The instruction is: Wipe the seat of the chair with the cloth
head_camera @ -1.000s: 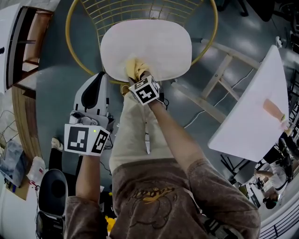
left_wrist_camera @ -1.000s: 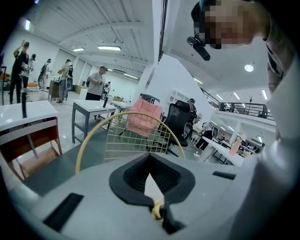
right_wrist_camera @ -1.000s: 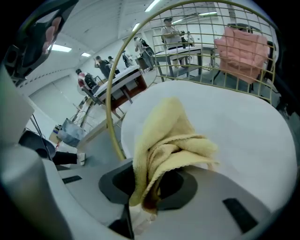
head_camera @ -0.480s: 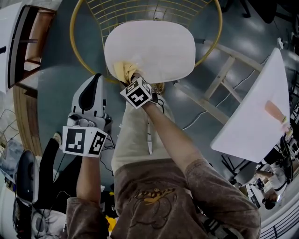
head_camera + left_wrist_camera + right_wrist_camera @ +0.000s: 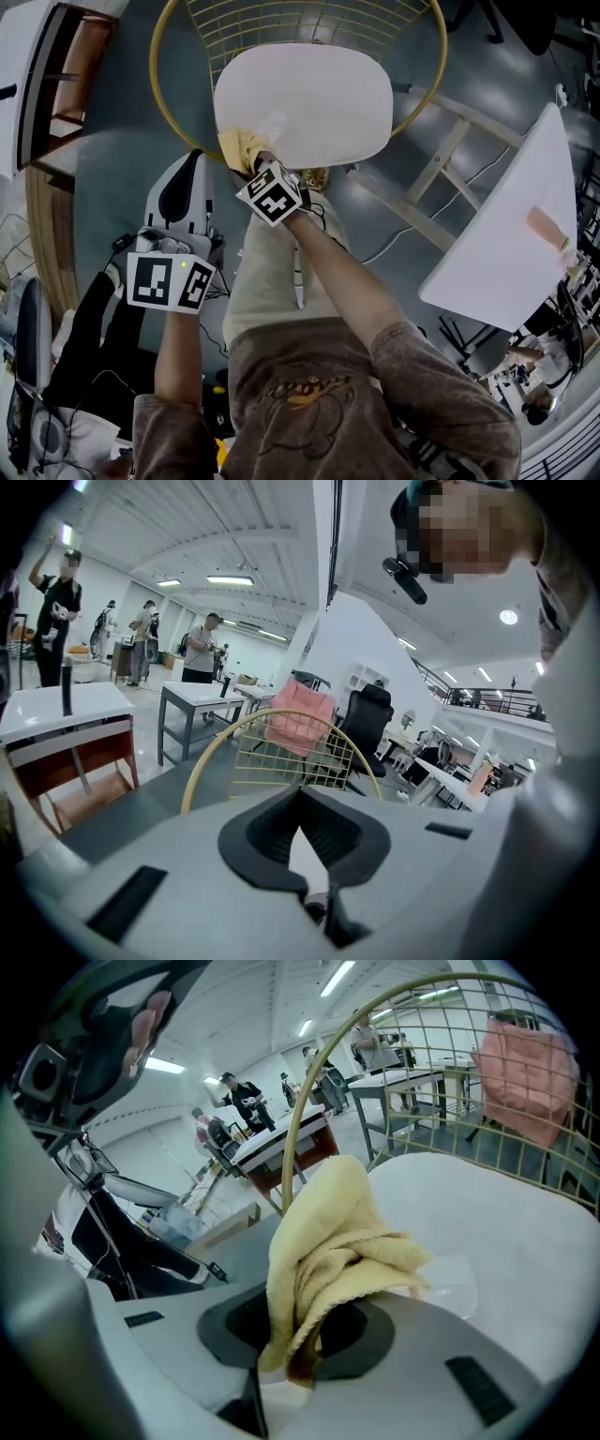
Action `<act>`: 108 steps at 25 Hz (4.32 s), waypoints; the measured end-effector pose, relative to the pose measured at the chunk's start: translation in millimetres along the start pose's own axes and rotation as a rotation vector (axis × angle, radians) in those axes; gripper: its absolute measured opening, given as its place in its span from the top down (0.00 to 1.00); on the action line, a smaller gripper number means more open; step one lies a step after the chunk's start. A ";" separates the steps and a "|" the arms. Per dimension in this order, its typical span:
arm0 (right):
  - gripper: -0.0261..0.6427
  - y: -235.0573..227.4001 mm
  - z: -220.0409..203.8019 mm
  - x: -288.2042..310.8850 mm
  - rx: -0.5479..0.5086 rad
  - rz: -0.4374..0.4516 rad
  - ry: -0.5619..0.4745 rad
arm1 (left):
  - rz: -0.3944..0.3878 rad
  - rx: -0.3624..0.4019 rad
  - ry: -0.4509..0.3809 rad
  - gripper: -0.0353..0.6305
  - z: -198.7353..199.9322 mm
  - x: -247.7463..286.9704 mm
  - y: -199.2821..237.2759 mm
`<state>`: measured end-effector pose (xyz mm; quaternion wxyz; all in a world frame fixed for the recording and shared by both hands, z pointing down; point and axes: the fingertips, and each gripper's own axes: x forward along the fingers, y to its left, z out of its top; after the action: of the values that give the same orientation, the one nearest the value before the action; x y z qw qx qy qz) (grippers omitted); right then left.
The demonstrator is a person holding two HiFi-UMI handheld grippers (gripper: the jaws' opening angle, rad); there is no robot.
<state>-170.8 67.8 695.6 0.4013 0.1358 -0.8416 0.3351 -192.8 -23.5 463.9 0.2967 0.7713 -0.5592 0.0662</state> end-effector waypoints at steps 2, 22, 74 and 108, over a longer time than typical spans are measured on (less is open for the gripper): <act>0.80 -3.3 5.4 -11.6 -0.005 -0.009 -0.019 | 0.005 0.001 -0.004 0.94 2.0 -2.0 -2.2; 0.80 -12.9 100.1 -262.7 -0.045 -0.193 -0.306 | -0.059 0.062 -0.079 0.94 117.8 -51.5 -111.8; 0.79 41.5 134.7 -536.5 -0.153 -0.438 -0.986 | -0.046 0.277 -0.305 0.94 176.4 -111.1 -174.9; 0.80 27.3 135.1 -533.6 -0.141 -0.433 -0.956 | 0.020 0.229 -0.310 0.94 178.9 -106.1 -170.7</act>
<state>78.7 -24.5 213.0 0.0411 0.4166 -0.9039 0.0878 -118.8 2.6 206.6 0.1166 0.7952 -0.5949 0.0125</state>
